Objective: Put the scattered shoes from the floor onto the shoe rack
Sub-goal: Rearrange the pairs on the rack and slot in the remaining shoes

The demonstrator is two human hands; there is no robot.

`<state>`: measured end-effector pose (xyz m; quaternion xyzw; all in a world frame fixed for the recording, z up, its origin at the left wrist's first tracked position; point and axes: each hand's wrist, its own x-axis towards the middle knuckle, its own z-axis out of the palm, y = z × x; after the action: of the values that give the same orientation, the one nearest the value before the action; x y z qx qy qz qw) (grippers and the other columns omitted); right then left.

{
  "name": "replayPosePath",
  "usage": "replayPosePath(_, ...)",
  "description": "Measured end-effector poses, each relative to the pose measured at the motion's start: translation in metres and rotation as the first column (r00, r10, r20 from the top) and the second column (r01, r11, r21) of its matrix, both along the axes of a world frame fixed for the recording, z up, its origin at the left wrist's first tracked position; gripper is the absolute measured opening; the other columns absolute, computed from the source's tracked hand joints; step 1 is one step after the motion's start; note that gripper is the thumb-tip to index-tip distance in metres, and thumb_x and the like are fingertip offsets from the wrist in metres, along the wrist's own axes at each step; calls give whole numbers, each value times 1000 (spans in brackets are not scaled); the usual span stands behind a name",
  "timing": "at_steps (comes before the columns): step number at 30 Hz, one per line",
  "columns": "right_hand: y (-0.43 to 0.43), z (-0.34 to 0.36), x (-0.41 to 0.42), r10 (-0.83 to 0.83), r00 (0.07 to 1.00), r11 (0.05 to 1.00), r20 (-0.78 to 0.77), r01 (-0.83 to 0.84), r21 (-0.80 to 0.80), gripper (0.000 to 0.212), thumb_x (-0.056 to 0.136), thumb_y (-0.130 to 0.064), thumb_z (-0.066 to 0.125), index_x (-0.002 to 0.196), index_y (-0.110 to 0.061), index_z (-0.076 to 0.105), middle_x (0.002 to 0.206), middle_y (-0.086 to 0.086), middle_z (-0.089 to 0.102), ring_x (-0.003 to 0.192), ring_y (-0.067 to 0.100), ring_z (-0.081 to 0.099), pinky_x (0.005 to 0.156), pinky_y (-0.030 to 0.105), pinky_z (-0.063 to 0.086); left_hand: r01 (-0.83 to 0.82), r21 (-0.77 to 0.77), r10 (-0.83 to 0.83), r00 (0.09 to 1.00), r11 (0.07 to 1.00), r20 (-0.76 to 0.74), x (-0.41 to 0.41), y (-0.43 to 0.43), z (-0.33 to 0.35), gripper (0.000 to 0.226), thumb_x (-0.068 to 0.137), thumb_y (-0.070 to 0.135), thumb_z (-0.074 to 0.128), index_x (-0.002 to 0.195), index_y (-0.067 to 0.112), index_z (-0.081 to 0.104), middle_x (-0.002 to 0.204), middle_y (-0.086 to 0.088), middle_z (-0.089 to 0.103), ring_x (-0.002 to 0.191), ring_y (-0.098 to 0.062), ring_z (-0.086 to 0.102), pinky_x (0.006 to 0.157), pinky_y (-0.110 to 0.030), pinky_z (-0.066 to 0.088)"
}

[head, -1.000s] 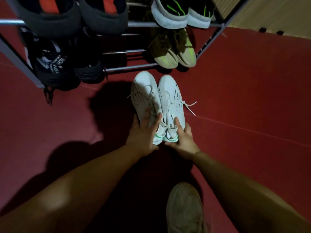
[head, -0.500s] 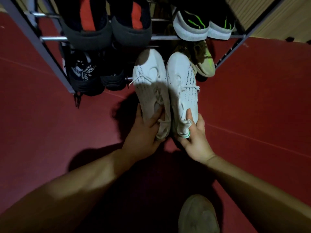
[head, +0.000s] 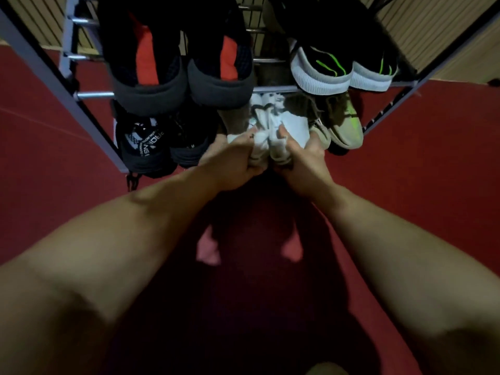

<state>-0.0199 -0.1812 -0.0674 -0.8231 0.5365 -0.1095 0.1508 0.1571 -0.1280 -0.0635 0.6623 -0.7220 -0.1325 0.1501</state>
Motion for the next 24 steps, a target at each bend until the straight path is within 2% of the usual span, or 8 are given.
replayPosePath(3,-21,-21,17,45,998,999,-51,-45,4,81,55,-79,65,119,-32,49,116,4,62,105,26,61,94,46,50,-71,-15,72,991,997,114,13,-3,-8,54,79,54,39,118,23,59,121,-5,62,129,-42,39,116,-51,10)
replayPosePath(5,-16,-22,30,122,989,984,-81,-109,142,69,74,-63,56,135,-34,42,126,9,57,111,34,54,97,37,43,-109,-13,110,982,994,152,13,-1,-16,53,83,46,53,127,18,56,138,-13,50,138,-43,23,116,-50,2)
replayPosePath(7,-18,-32,33,139,982,983,-128,-122,138,71,77,-58,40,143,-32,35,129,14,54,112,39,46,92,35,36,-121,-56,127,983,991,136,11,2,-15,52,81,43,60,125,15,59,137,-23,48,134,-46,28,117,-48,13)
replayPosePath(10,-30,-32,28,165,983,963,-82,-143,229,60,77,-56,51,133,-36,43,127,16,52,112,39,48,94,41,42,-104,-102,118,983,989,143,11,-6,-14,45,81,42,62,121,21,61,125,-17,57,126,-46,37,107,-48,30)
replayPosePath(15,-42,-28,17,110,993,993,30,-111,27,30,86,-50,58,113,-37,58,126,17,44,114,35,49,93,47,46,-4,66,-2,996,998,91,19,-30,-23,57,82,58,46,131,28,48,132,-4,54,124,-35,43,87,-38,47)
replayPosePath(20,-41,-38,23,56,995,998,-81,-57,-15,44,89,-51,40,123,-29,56,124,12,50,115,32,43,96,36,41,18,91,-34,983,996,181,14,-35,-31,60,87,51,54,140,24,40,138,-3,48,126,-32,43,88,-37,43)
replayPosePath(22,-41,-33,25,84,989,995,-121,-90,-47,40,90,-39,44,123,-21,58,119,14,57,113,36,43,97,37,39,22,42,-29,985,999,168,19,-32,-32,63,82,57,53,136,25,44,132,-4,53,120,-35,48,87,-39,44)
replayPosePath(24,-39,-30,28,84,986,990,-145,-99,-100,39,88,-26,50,126,-17,55,120,18,52,110,37,45,94,40,42,7,-22,-2,978,1000,210,25,-29,-37,69,76,64,50,135,27,44,134,-4,51,124,-36,43,99,-46,35)
